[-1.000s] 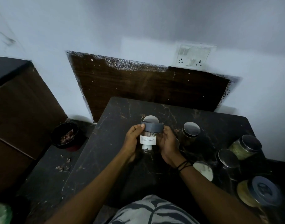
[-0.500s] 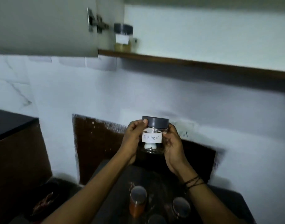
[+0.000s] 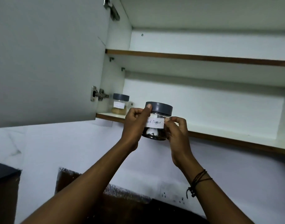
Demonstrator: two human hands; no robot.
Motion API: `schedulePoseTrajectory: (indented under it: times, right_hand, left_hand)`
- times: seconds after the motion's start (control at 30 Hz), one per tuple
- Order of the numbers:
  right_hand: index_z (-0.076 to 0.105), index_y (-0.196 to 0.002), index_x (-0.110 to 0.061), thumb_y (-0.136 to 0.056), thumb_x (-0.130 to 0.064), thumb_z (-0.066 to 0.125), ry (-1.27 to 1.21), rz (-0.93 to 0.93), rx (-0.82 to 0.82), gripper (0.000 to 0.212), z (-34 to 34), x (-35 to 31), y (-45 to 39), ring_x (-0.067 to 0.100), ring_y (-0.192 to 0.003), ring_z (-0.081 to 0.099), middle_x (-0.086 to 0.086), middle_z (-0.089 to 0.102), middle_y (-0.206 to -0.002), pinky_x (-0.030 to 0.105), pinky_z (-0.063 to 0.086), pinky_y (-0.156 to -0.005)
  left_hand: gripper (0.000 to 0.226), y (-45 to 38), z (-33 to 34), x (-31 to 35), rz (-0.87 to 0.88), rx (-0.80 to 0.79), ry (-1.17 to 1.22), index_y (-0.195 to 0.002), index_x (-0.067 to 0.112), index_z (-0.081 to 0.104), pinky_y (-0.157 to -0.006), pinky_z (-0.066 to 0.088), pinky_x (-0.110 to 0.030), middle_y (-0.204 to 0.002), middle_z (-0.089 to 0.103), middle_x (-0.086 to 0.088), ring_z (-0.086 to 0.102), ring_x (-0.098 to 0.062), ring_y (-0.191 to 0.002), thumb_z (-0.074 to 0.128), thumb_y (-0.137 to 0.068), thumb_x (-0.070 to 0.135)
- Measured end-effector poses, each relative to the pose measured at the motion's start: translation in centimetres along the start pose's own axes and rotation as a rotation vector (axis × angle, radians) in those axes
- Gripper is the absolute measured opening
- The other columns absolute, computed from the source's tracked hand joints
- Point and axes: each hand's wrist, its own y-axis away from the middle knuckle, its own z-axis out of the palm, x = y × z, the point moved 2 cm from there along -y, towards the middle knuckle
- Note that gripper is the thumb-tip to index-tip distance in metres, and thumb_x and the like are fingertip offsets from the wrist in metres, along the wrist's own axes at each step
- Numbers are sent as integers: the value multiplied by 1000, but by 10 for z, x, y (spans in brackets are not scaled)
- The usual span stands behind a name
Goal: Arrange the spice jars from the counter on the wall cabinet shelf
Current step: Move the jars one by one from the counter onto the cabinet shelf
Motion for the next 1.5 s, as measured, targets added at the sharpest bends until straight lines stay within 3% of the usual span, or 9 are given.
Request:
schedulePoseTrajectory:
  times: [0.23,0.43,0.63,0.8,0.9,1.07,1.23,1.33,1.5]
  right_hand:
    - [64,-118,-20,-95,-39,54,339,-108,97,31,24,-14,-65,17,-96,63,-1,66,-108,28,47,-75]
    - [66,-93,-6,-95,-23,52,518,-64,87,21,58,11,-116,26,-84,63,6,70,-88,33,48,-72]
    - [62,-112,-6,-89,-1,44,637,30,-102,29,87,44,-155,23,-88,58,9,66,-108,20,39,-55]
    - [65,-108,0,-88,4,49,650,100,-244,26,103,59,-176,33,-98,66,17,70,-108,41,56,-88]
    - [65,-89,-6,-86,14,45,606,151,-317,28,107,62,-177,14,-73,68,12,69,-88,18,55,-62]
    - [66,-107,6,-85,14,45,646,167,-364,32,105,66,-179,34,-95,66,25,68,-110,36,53,-80]
    - [54,-77,-11,-84,-2,50,858,10,-223,12,101,55,-163,10,-62,47,0,55,-74,15,32,-47]
    - [40,-64,-22,-85,-4,51,892,-110,-191,29,93,48,-145,7,-59,41,-7,46,-68,5,34,-46]
    - [66,-116,-12,-91,-11,55,728,-226,-110,28,69,34,-91,15,-99,62,0,66,-108,3,37,-72]
  left_hand:
    - [37,-66,6,13,120,35,-148,-90,20,59,-74,49,-37,-87,66,-2,63,-19,-85,51,-93,56]
    - [25,-129,-10,-7,34,72,-270,-89,21,67,-70,51,-32,-93,70,-2,65,-21,-88,44,-96,19]
    - [33,-174,-28,-22,-5,17,-460,-103,15,66,-68,49,-28,-101,67,-5,61,-18,-88,37,-93,3]
    - [28,-192,-42,-36,-31,-32,-553,-105,10,64,-54,44,-20,-87,64,-2,59,-14,-74,37,-99,2]
    - [28,-199,-44,-41,-44,-43,-565,-93,3,62,-49,43,-22,-81,62,-10,58,-18,-65,37,-92,-7]
    - [29,-194,-46,-44,16,23,-664,-63,9,46,-55,34,-29,-65,49,-9,48,-24,-65,41,-86,-6]
    - [21,-169,-45,-39,174,103,-722,-81,0,64,-73,51,-43,-83,66,-18,61,-33,-79,44,-89,3]
    - [24,-147,-43,-38,277,115,-689,-93,-3,70,-77,54,-43,-92,72,-19,66,-34,-86,47,-91,4]
    - [27,-89,-42,-40,387,73,-569,-116,12,71,-83,48,-14,-103,70,10,63,-1,-93,52,-97,14]
